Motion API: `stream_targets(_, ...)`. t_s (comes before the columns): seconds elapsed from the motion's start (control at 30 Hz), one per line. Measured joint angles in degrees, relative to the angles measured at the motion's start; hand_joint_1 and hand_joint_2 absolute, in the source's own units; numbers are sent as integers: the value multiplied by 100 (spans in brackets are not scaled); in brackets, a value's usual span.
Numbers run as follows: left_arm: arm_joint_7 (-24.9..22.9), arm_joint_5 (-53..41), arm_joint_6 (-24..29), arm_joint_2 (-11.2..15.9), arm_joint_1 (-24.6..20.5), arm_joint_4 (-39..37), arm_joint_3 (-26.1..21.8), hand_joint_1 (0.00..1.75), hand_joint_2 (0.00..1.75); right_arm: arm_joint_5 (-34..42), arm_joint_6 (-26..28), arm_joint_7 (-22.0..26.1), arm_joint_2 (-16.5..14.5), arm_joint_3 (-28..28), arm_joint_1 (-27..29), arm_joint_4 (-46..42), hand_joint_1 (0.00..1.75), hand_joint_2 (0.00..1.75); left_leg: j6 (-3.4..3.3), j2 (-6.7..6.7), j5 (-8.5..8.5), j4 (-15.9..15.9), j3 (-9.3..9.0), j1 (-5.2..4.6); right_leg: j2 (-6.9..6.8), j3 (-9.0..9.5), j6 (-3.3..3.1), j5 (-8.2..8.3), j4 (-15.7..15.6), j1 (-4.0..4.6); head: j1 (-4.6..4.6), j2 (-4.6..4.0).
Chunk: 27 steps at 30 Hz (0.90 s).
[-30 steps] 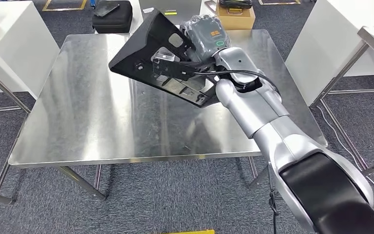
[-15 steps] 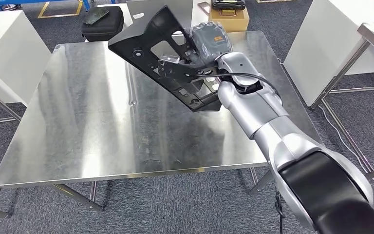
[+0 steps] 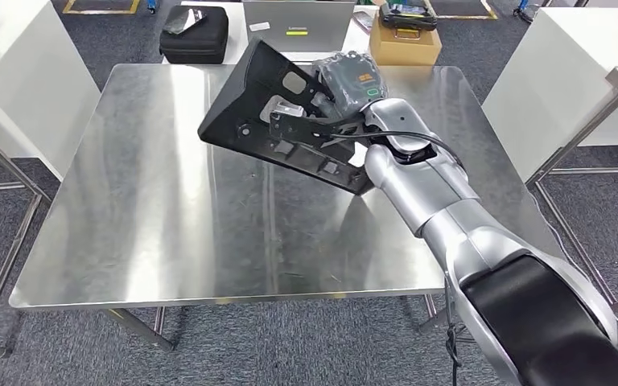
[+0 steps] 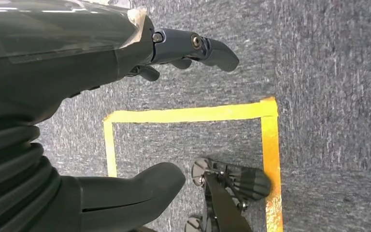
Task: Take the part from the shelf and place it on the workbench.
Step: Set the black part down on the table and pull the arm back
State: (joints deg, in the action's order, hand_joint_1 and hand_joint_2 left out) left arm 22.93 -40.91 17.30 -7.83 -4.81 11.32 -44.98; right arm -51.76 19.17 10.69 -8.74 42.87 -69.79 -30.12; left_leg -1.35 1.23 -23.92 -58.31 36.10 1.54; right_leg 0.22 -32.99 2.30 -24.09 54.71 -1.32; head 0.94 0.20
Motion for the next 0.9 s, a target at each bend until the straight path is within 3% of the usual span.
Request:
stream_targets(0.17, -19, -31, 11, -23, -4, 0, 0, 0, 175, 132, -74, -39, 107, -21, 3, 60, 175, 175, -84, 13, -12, 0, 3, -30, -10, 31, -37, 19, -55, -18, -26, 0)
stream_targets(0.37, -13, -8, 43, -26, -5, 0, 0, 0, 175, 144, -112, -50, 157, -57, 1, 104, 175, 175, -130, 4, -21, -3, 7, -88, -11, 66, -13, 28, -52, -53, -29, 0)
stream_targets(0.43, 8, 27, 54, -25, -4, 0, -1, 0, 175, 124, -102, -51, 131, -55, 3, 123, 175, 175, -130, -1, -21, -4, 7, -89, -11, 67, 20, 30, -50, -52, -29, 0)
stream_targets(0.57, 66, 46, 67, -21, -4, 0, -2, 0, 175, 119, -58, -50, 21, -48, 46, 171, 175, 175, -132, -4, -25, -6, 7, -89, -12, 59, 167, 20, -49, -55, -27, 0)
stream_targets(0.73, 105, -26, 114, -23, -4, 0, -2, 0, 175, 183, -21, -2, -68, -49, 166, 222, 175, 175, -131, -5, -26, -5, 7, -85, -14, 41, 213, 1, -19, -53, -27, 0)
stream_targets(0.9, 272, -111, 168, -33, -8, 0, 5, 0, 175, 225, -13, 108, -83, -49, 316, 283, 175, 175, -128, -7, -27, -5, 6, -81, -14, 26, 216, -4, 4, -52, -26, 0)
